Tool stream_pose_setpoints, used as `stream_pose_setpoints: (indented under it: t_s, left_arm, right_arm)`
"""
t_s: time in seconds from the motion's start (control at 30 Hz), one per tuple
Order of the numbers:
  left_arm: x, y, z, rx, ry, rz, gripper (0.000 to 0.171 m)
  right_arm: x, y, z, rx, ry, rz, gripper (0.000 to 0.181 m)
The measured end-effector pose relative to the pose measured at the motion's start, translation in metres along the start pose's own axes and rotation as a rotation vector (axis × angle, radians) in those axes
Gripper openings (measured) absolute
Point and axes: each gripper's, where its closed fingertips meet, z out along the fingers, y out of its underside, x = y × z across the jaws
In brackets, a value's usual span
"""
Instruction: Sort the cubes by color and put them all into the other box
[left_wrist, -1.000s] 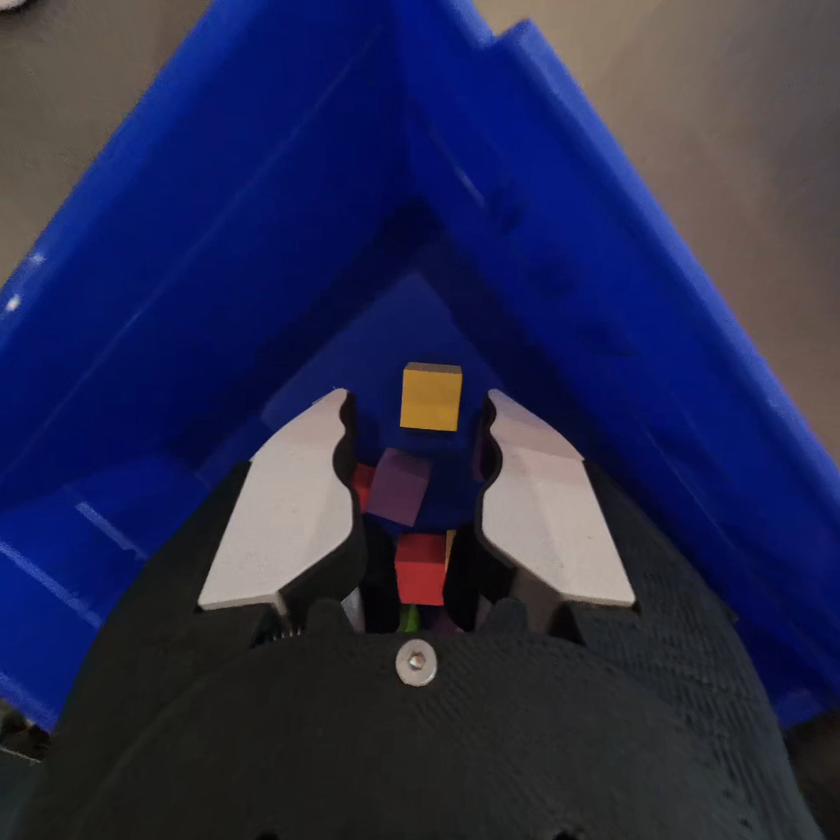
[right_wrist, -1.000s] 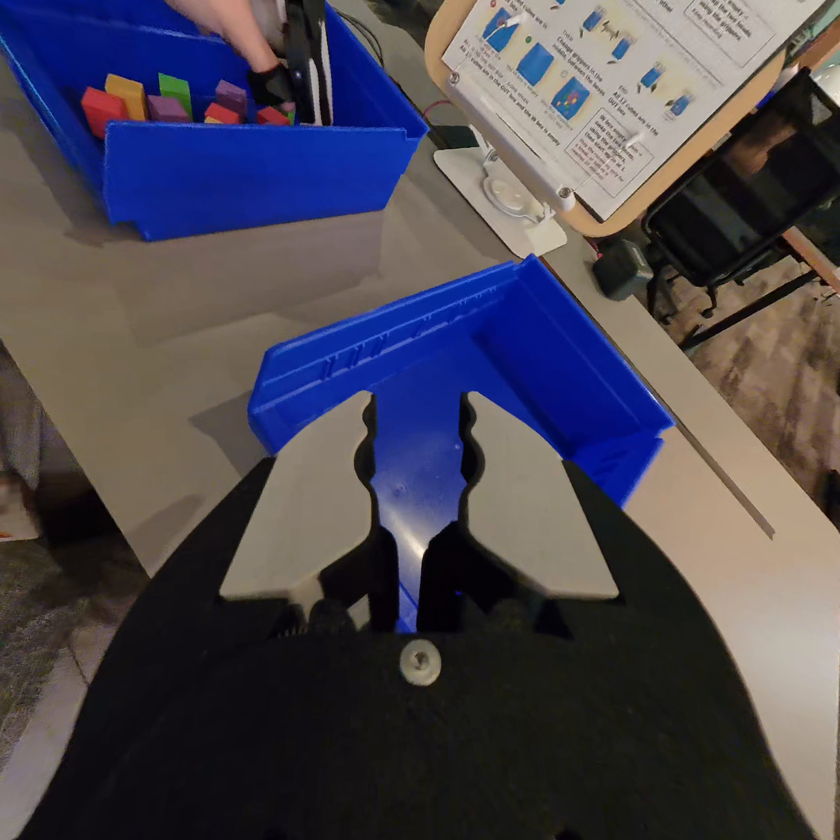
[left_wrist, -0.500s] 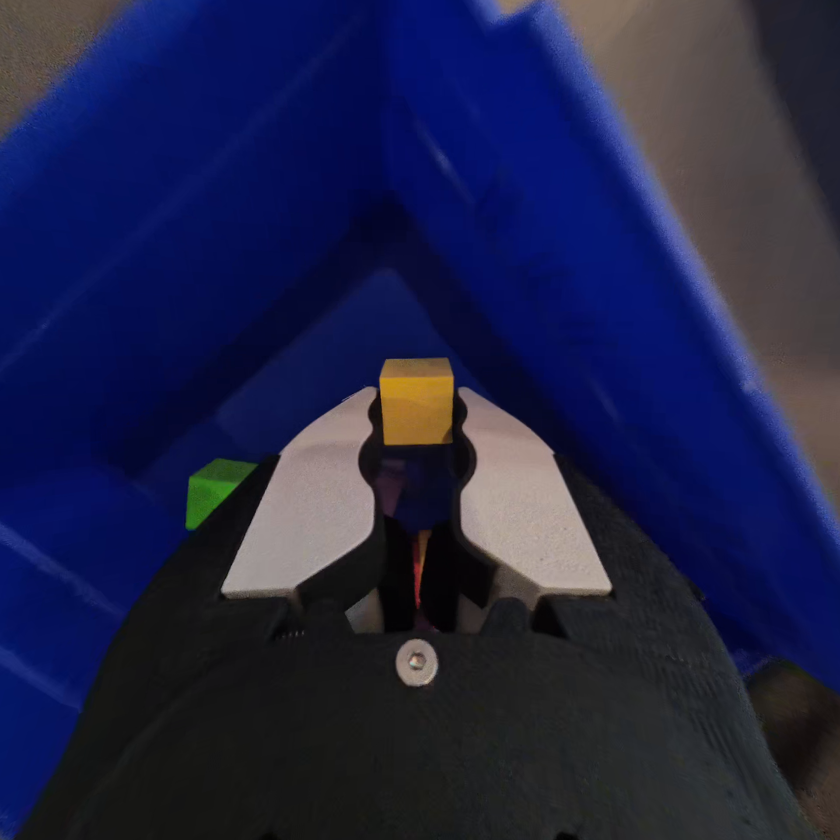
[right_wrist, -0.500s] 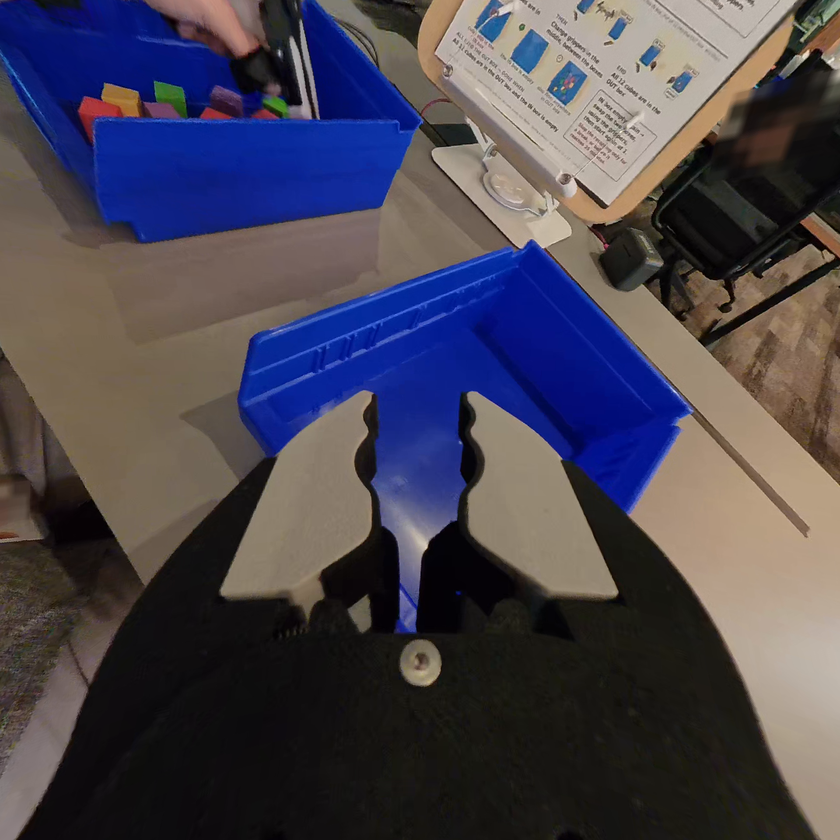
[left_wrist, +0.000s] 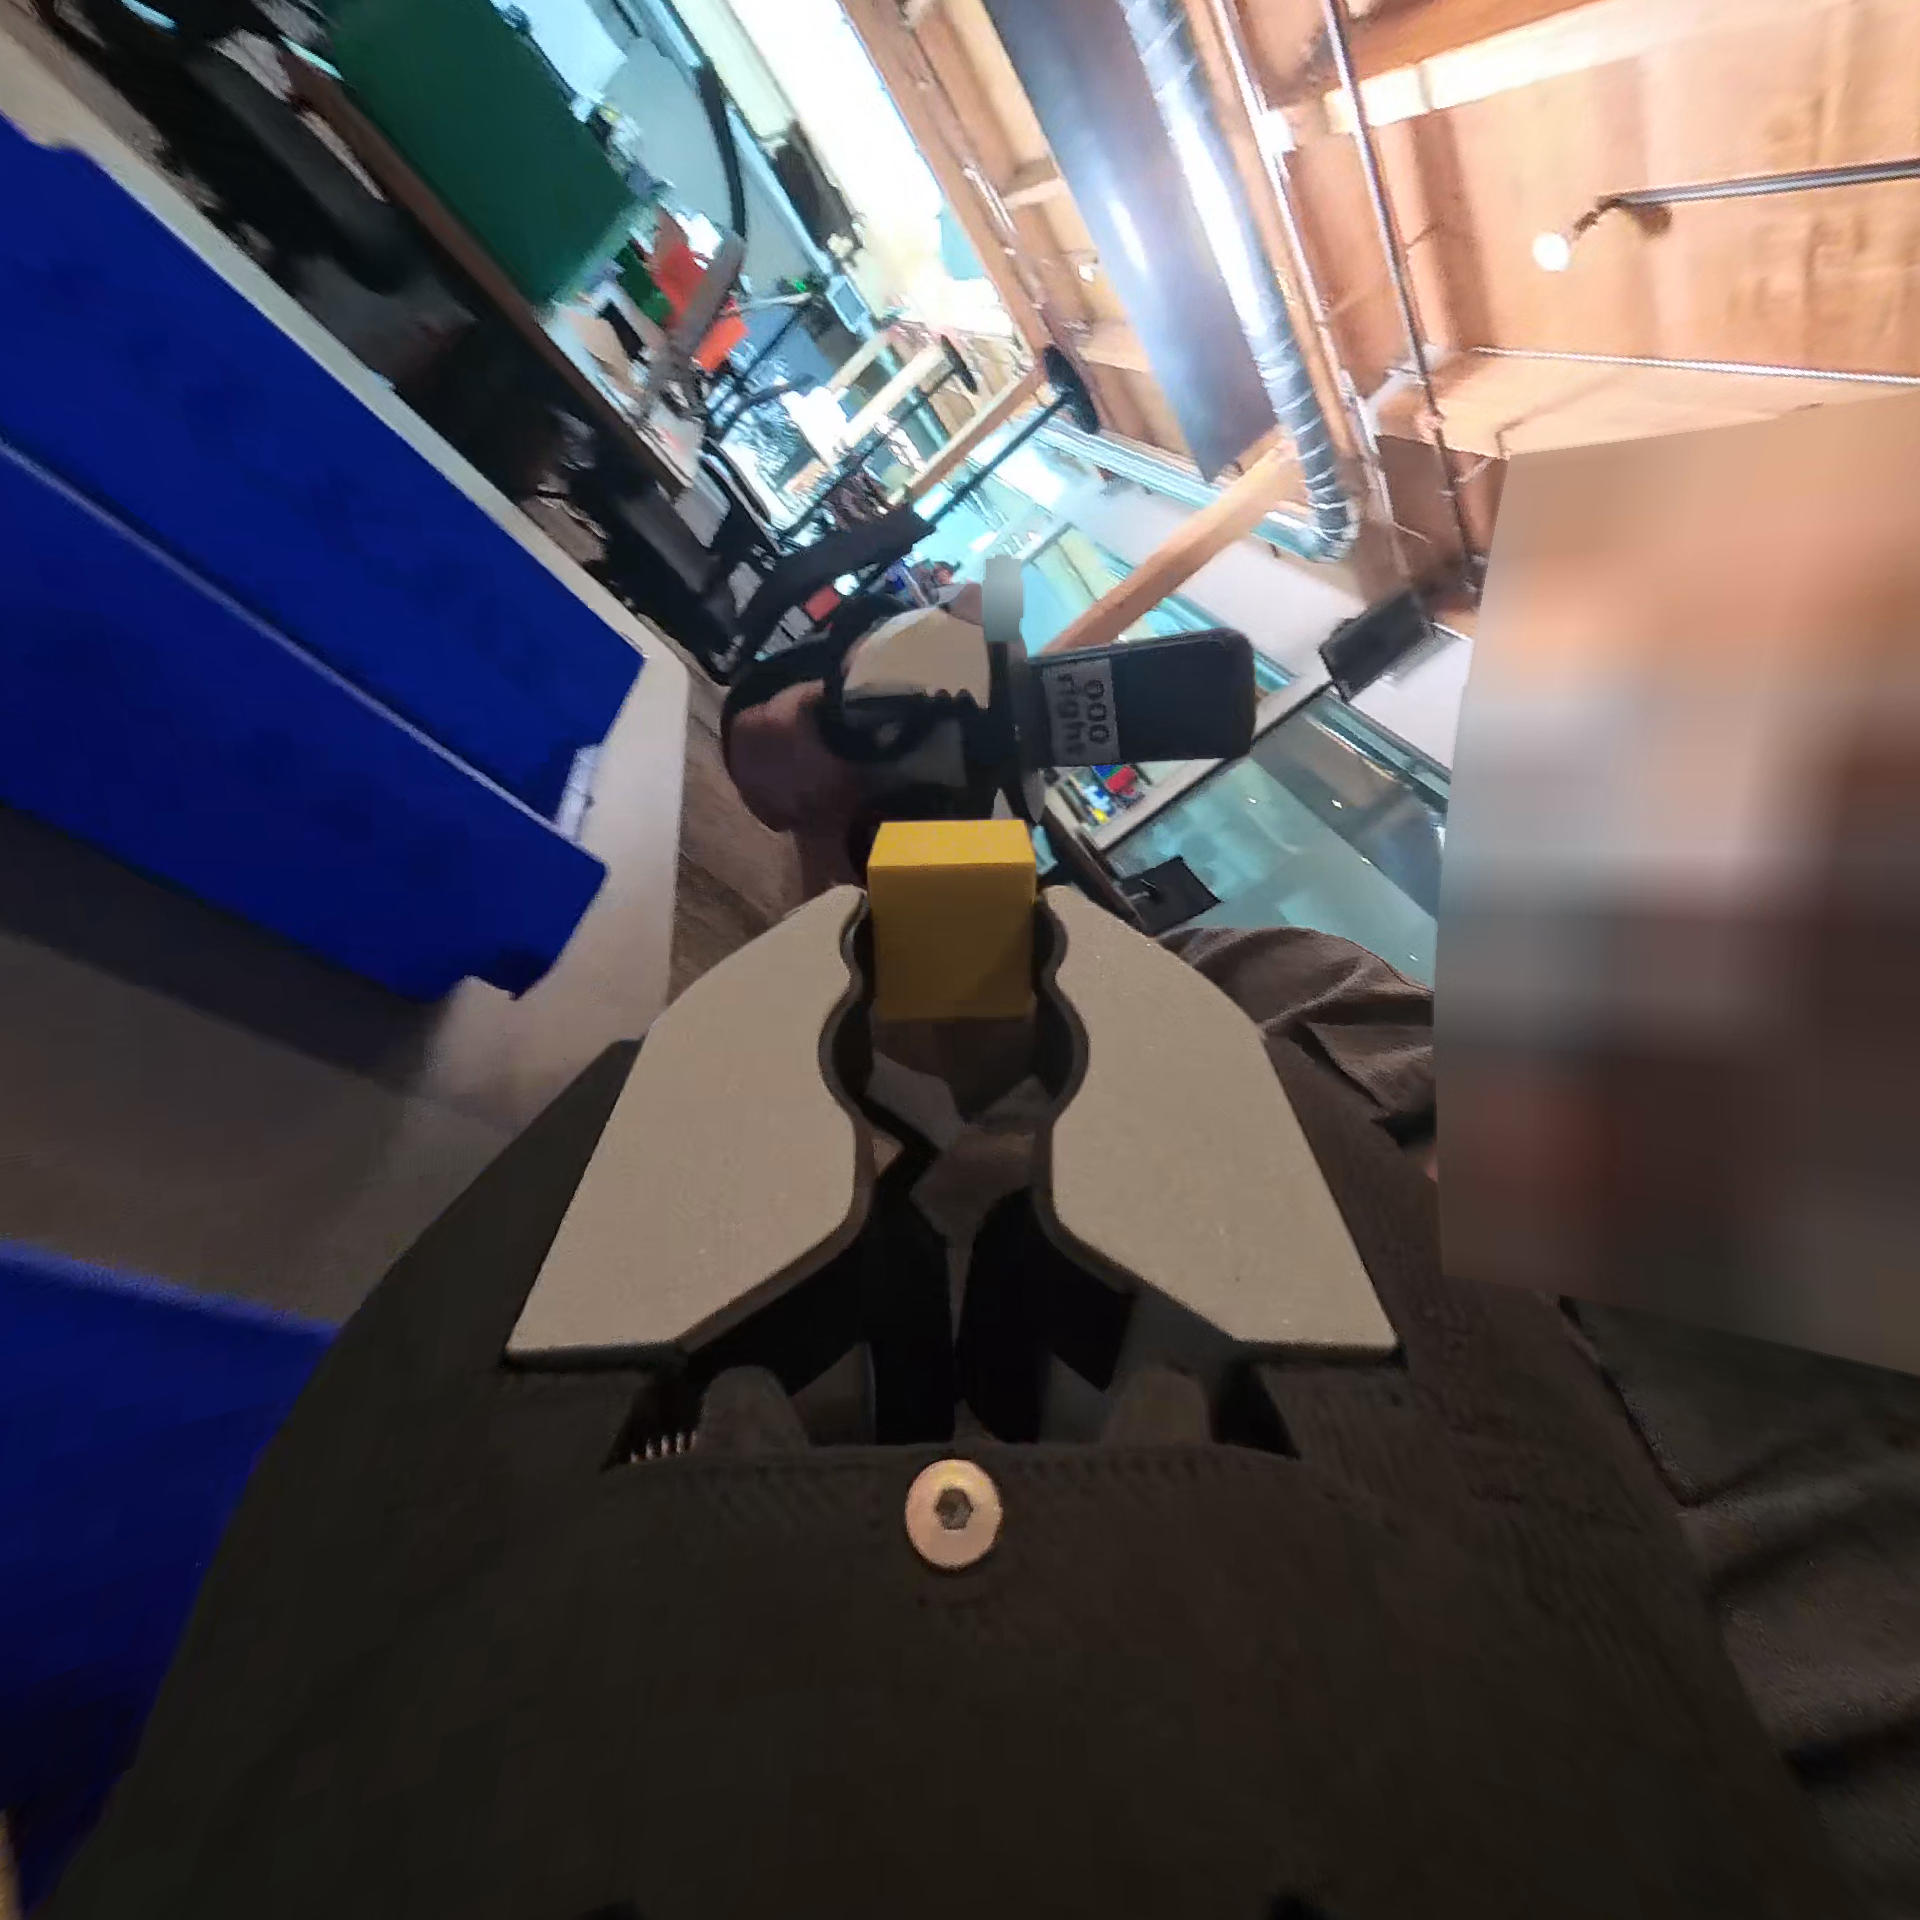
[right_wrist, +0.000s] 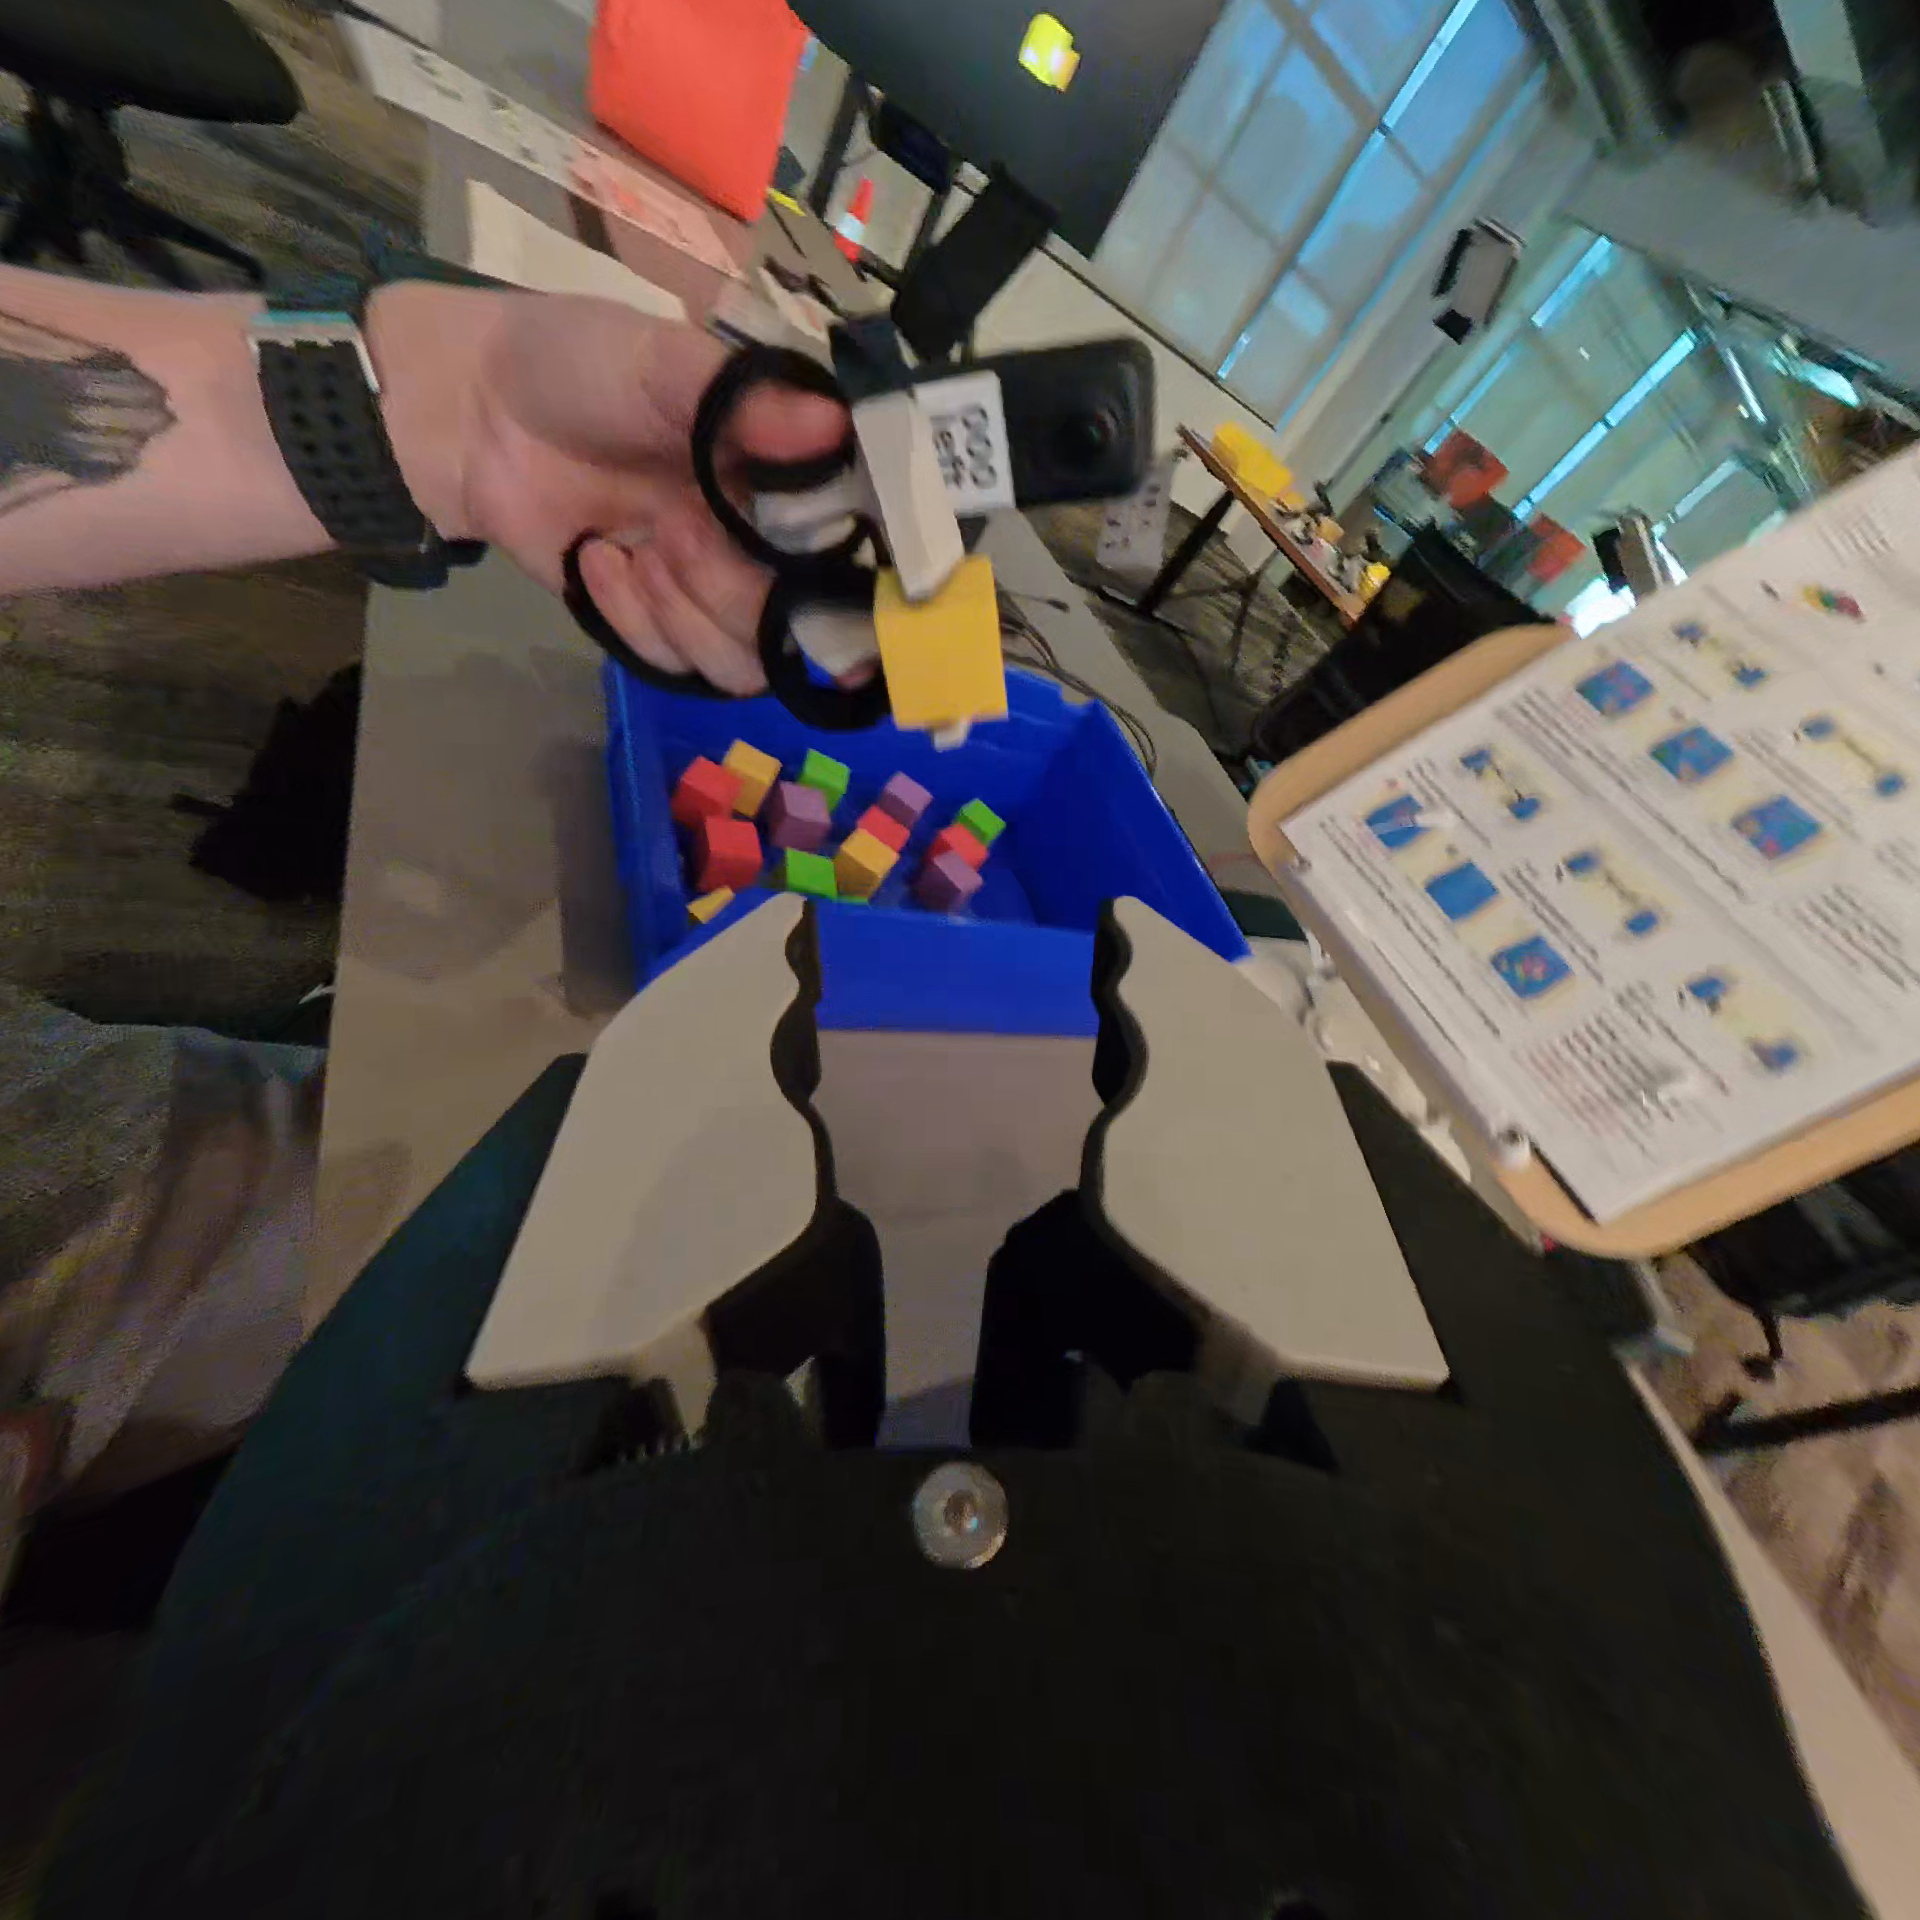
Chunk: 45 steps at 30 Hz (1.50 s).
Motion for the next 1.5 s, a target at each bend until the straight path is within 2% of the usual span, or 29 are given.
stream_pose_setpoints:
  t_s: [0.1,0.27,0.4,0.6,0.73,0.83,0.93,1.07,1.17,1.2,1.3,1.37,1.5]
  left_arm:
    - [0.006,0.012,0.012,-0.020,0.025,-0.005,0.029]
    - [0.007,0.019,0.025,-0.047,0.039,-0.021,0.029]
    - [0.006,0.020,0.033,-0.048,0.041,-0.024,0.029]
    - [0.006,0.008,0.038,0.054,0.035,0.032,0.032]
    - [0.004,-0.013,0.021,0.184,-0.052,0.091,0.032]
    - [-0.010,-0.022,-0.004,0.218,-0.284,0.208,0.026]
    - [-0.019,-0.032,-0.034,0.233,-0.551,0.395,0.022]
    - [-0.007,-0.045,-0.054,0.248,-0.731,0.626,0.021]
    - [0.000,-0.049,-0.060,0.247,-0.815,0.746,0.020]
    - [0.000,-0.049,-0.062,0.246,-0.846,0.785,0.021]
    - [-0.004,-0.046,-0.062,0.203,-0.889,0.847,0.029]
    - [-0.006,-0.043,-0.061,0.187,-0.875,0.829,0.035]
    - [0.000,-0.045,-0.063,0.214,-0.853,0.822,0.036]
  right_arm:
    - [-0.014,-0.019,0.014,-0.009,-0.052,-0.098,0.049]
    - [-0.022,-0.028,0.028,-0.037,-0.076,-0.170,0.044]
    - [-0.019,-0.026,0.032,-0.040,-0.055,-0.181,0.028]
    - [-0.011,-0.025,0.027,-0.040,-0.047,-0.154,0.028]
    - [0.007,-0.015,0.006,-0.113,-0.034,-0.130,0.028]
    - [0.037,0.027,-0.028,-0.344,-0.036,-0.015,0.028]
    - [0.061,0.104,-0.074,-0.738,-0.050,0.195,0.028]
    - [0.044,0.193,-0.131,-1.194,-0.229,0.413,0.028]
    - [0.028,0.233,-0.159,-1.443,-0.345,0.501,0.028]
    - [0.024,0.241,-0.163,-1.476,-0.397,0.477,0.028]
    - [0.025,0.261,-0.168,-1.485,-0.542,0.211,0.028]
    - [0.021,0.265,-0.169,-1.487,-0.596,0.193,0.028]
    - [0.020,0.273,-0.171,-1.518,-0.637,0.185,0.028]
